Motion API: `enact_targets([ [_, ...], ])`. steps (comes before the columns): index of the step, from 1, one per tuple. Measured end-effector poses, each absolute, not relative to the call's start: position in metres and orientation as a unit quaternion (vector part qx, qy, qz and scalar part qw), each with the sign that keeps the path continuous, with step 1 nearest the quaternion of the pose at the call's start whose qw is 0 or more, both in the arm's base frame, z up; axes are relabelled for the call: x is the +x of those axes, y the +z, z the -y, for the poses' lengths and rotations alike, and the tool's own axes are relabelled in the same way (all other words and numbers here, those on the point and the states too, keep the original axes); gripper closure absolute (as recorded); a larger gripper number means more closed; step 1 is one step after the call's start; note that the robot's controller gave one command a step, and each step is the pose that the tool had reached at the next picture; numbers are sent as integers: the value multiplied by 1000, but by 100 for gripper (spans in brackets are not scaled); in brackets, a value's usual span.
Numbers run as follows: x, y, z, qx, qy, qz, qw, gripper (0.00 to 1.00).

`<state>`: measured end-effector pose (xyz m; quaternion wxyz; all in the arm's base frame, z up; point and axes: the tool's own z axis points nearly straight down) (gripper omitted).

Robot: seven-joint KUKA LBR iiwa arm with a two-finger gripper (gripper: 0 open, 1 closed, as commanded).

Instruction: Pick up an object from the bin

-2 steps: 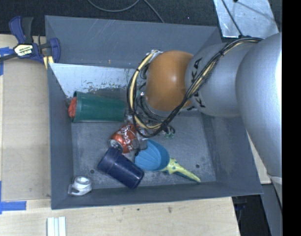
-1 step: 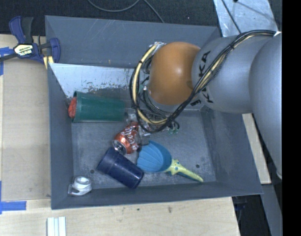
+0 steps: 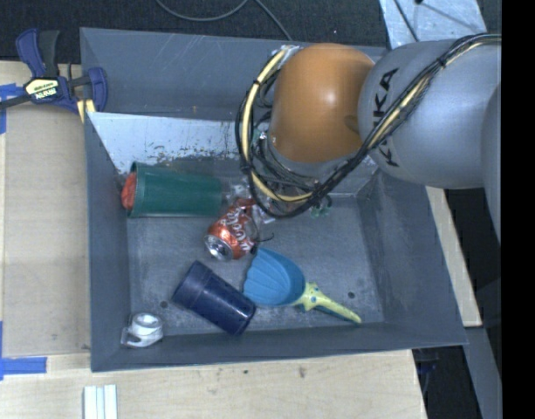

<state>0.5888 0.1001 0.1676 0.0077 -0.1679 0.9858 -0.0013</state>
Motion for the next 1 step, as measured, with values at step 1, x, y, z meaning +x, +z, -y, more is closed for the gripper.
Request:
enact_targets([
  [1, 583, 239, -99, -120, 0, -993, 5, 100],
])
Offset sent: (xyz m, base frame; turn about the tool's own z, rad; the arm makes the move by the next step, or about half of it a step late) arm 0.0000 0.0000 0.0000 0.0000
